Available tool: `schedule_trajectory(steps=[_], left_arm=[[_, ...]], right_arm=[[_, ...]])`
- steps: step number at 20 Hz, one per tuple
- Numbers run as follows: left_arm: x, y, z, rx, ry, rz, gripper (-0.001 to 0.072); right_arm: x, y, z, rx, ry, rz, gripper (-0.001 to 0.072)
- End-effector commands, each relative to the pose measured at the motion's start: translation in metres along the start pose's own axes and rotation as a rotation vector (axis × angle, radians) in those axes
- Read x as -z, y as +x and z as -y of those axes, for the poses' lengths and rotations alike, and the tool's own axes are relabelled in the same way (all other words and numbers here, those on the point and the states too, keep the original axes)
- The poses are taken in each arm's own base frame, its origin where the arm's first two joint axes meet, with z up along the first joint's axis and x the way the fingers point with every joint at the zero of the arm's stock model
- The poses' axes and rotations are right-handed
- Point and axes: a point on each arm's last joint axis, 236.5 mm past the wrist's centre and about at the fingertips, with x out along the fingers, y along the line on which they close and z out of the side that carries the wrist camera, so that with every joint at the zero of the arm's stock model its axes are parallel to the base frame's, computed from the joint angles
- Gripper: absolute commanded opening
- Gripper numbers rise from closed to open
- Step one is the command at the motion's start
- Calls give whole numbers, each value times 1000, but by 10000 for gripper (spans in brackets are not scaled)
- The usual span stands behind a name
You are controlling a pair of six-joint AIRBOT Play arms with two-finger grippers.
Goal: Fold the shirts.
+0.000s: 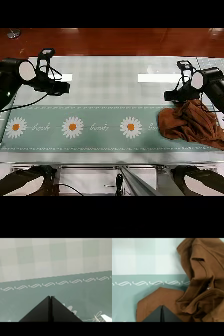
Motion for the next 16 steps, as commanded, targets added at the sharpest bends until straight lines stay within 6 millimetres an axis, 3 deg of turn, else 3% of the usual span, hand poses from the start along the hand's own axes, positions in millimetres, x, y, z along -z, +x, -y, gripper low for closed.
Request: schedule_trajectory(steps=[1, 11, 13, 15, 16], left_arm=[[0, 0, 0, 0, 0, 0, 26], [0, 0, 0, 0, 0, 0, 26], [0, 0, 0, 0, 0, 0, 26], [0, 0, 0, 0, -1, 0, 26], [0, 0, 0, 0, -1, 0, 27]], right_arm=[[0, 0, 0, 0, 0, 0, 30], [0, 0, 0, 0, 0, 0, 30], [-17, -1, -4, -15, -1, 72, 30], [-57, -6, -5, -19, -16, 243, 30], [-67, -10, -8, -32, -13, 286, 30]])
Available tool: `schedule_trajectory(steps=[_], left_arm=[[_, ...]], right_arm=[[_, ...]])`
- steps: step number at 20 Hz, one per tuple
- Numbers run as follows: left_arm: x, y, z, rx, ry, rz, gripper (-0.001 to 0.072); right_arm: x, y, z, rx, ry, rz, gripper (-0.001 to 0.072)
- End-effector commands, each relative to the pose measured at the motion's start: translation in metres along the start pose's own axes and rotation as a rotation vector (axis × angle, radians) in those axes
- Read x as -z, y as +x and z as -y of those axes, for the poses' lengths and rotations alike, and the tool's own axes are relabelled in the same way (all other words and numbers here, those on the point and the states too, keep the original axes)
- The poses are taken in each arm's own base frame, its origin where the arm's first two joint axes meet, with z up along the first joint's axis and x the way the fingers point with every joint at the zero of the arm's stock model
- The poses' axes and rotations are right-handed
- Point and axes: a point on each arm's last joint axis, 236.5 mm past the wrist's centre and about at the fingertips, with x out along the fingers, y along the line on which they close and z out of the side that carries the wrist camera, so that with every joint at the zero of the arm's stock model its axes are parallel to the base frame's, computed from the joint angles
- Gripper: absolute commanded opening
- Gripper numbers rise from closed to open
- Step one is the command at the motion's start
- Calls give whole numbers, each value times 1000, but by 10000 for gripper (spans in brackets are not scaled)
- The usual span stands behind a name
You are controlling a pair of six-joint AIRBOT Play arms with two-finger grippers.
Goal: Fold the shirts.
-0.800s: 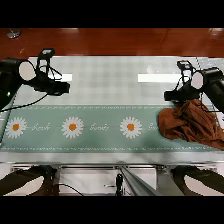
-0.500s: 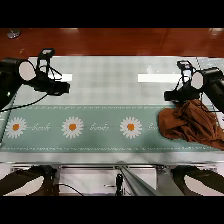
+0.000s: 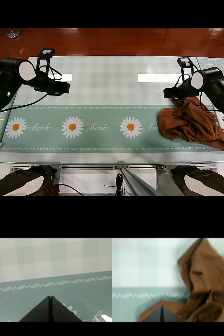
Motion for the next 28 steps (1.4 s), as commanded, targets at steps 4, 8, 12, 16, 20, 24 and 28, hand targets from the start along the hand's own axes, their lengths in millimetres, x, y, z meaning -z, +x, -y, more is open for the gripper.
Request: schedule_trajectory(steps=[4, 8, 12, 16, 20, 24, 28], left_arm=[[-30, 0, 3, 12, -2, 125, 27], [-64, 11, 5, 23, -12, 246, 705], [-51, 25, 3, 16, -11, 178, 704], [-49, 29, 9, 31, -17, 165, 704], [-43, 41, 24, 84, -47, 130, 704], [-36, 23, 35, 125, -56, 117, 704], [-13, -23, 17, 90, 6, 107, 704]], right_arm=[[-55, -7, -11, -48, 10, 234, 32], [-61, -10, 17, 46, -36, 251, 634], [32, -26, 126, 273, 68, -105, 630], [124, -7, 151, 207, 329, -189, 630], [158, 43, 142, 113, 468, -254, 628], [131, 60, 106, -76, 485, -252, 28], [-21, -51, 101, -235, 413, 204, 31]])
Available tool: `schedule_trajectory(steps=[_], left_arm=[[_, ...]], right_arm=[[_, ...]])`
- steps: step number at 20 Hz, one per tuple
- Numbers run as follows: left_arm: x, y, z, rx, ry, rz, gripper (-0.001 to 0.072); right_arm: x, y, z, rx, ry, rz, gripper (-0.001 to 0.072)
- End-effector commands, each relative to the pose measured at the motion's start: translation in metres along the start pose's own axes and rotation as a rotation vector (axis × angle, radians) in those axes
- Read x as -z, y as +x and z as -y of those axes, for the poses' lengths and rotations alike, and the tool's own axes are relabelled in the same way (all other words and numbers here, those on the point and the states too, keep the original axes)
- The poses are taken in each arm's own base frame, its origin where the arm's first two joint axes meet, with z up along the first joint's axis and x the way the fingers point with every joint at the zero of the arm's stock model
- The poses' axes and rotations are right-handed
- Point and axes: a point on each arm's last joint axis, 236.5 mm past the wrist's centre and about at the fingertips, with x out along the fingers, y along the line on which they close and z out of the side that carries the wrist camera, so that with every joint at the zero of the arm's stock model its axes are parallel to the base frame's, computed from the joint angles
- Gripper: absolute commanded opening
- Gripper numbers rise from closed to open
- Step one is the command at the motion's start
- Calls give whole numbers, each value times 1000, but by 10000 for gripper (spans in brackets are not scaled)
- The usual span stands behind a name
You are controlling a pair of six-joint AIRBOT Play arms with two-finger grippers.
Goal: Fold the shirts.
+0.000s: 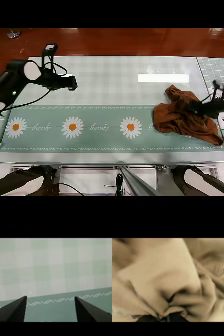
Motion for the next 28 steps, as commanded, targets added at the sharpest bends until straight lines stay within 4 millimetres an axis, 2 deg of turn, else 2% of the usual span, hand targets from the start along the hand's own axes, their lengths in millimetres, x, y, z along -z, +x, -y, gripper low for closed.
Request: schedule_trajectory(steps=[1, 2, 3, 4, 5, 7, 8, 10, 11, 12, 13, 14, 18, 20, 24, 26, 27, 28], left_arm=[[21, -37, -4, -5, 67, -10, 704], [32, -46, -2, 0, 76, 4, 704], [46, -52, -1, 5, 62, 16, 704], [58, -56, -2, 7, 34, 29, 704], [71, -59, -4, 10, 1, 46, 704], [89, -64, -7, 17, -40, 93, 704], [93, -67, -6, 27, -67, 116, 704], [92, -71, -6, 38, -111, 165, 704], [85, -74, -4, 50, -126, 200, 704], [76, -76, -2, 64, -131, 239, 704], [68, -78, 1, 78, -138, 271, 704], [61, -81, 3, 93, -145, 301, 704], [58, -81, 10, 125, -168, 309, 704], [58, -81, 10, 125, -167, 309, 703], [57, -79, 7, 113, -157, 309, 704], [57, -75, -2, 69, -129, 306, 704], [57, -74, -7, 45, -112, 305, 704], [58, -73, -10, 27, -100, 302, 704]], right_arm=[[-93, -119, -70, -222, -77, 363, 31], [-112, -168, -88, -264, -117, 486, 31], [-122, -222, -108, -298, -180, 608, 31], [-124, -270, -127, -329, -236, 712, 31], [-121, -319, -147, -363, -289, 814, 31], [-103, -396, -187, -447, -391, 965, 31], [-92, -426, -207, -496, -444, 1017, 31], [-67, -466, -244, -604, -540, 1072, 31], [-52, -477, -261, -656, -590, 1074, 31], [-34, -475, -278, -710, -641, 1036, 31], [-17, -460, -295, -746, -695, 959, 31], [0, -431, -312, -764, -755, 848, 31], [58, -284, -360, -736, -844, 413, 31], [85, -223, -383, -732, -856, 264, 31], [137, -122, -442, -752, -839, 59, 31], [166, -75, -457, -757, -799, -65, 32], [179, -57, -461, -752, -783, -118, 85], [189, -45, -462, -756, -759, -172, 460]])
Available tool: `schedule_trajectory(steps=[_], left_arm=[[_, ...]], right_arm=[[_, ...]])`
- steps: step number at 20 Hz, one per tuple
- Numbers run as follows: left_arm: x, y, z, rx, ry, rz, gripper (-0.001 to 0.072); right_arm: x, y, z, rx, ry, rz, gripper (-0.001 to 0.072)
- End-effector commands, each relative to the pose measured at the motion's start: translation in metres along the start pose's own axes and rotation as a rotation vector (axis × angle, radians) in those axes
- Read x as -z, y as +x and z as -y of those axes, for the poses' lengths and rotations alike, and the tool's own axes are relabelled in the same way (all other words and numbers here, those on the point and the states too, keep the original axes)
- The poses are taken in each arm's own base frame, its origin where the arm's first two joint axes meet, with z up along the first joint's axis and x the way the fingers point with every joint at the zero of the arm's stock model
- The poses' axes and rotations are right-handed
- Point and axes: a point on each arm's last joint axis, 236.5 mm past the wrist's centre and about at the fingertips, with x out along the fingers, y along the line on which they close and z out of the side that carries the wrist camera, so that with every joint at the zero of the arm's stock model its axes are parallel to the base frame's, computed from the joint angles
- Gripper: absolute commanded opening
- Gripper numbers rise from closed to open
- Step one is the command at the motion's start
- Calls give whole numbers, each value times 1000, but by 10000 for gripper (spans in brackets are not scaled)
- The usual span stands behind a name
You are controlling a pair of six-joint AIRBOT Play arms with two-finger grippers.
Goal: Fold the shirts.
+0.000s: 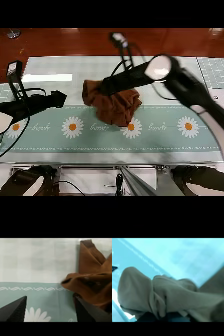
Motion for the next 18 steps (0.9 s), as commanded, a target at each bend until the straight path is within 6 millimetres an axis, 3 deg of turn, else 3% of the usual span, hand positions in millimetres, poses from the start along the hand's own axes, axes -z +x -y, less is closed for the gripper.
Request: schedule_trajectory(steps=[1, 2, 4, 6, 7, 9, 10, 11, 12, 14, 18], left_arm=[[0, 3, -13, -52, 49, -2, 704], [2, 3, -13, -54, 47, -12, 704], [17, 2, -17, -72, -4, -77, 704], [47, 0, -26, -109, -24, -203, 703], [63, 1, -31, -130, -27, -274, 702], [102, 19, -27, -95, -126, -400, 702], [125, 32, -18, -38, -196, -480, 701], [139, 47, -3, 46, -272, -519, 702], [144, 63, 18, 157, -324, -530, 701], [138, 88, 49, 322, -383, -509, 702], [122, 123, 88, 517, -410, -467, 702]], right_arm=[[35, 60, -3, -88, 124, -118, 618], [31, 52, 2, -99, 138, -118, 619], [18, 13, 29, -70, 137, -97, 618], [8, -52, 95, 87, 145, -64, 618], [9, -91, 141, 216, 186, -39, 618], [32, -162, 225, 456, 328, 18, 617], [56, -190, 259, 540, 431, 43, 617], [83, -206, 281, 574, 532, 68, 617], [108, -211, 293, 575, 618, 82, 617], [150, -203, 295, 518, 725, 80, 617], [187, -166, 275, 411, 752, 25, 617]])
